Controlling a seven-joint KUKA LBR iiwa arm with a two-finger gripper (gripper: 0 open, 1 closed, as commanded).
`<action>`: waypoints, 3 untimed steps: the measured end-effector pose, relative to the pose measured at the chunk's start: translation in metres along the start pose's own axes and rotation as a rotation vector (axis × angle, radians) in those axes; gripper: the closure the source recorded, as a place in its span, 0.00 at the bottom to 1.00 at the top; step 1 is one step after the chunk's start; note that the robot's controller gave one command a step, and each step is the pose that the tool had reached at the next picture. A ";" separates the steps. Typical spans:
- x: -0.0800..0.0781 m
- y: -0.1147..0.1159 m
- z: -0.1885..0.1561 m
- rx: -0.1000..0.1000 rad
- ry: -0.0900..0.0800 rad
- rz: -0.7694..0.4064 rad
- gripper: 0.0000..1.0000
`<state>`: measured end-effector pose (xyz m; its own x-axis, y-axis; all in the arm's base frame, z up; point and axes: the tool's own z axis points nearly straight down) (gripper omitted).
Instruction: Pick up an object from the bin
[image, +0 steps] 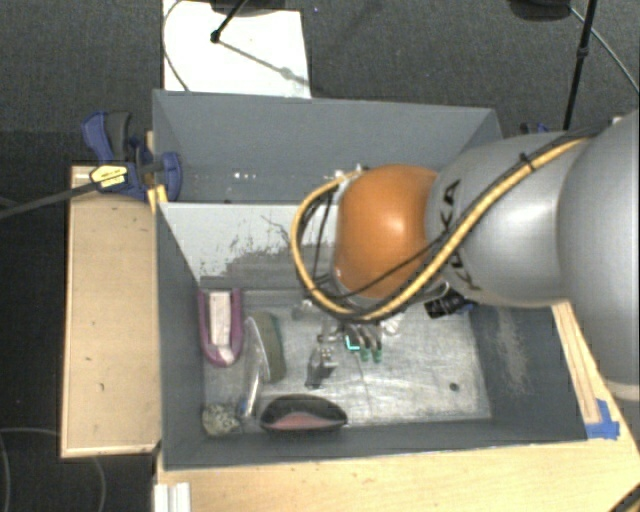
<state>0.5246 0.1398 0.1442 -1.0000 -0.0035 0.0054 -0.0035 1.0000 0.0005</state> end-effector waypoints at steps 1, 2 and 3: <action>0.019 0.020 0.019 -0.006 -0.034 -0.086 0.00; 0.019 0.042 0.042 -0.006 -0.067 -0.284 0.00; 0.022 0.042 0.043 -0.007 -0.058 -0.280 1.00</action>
Offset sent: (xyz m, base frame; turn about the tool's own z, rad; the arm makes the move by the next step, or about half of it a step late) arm -0.0442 0.0320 -0.0419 -0.1221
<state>0.5021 0.1821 0.1009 -0.9588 -0.2789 -0.0536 -0.2794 0.9602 0.0008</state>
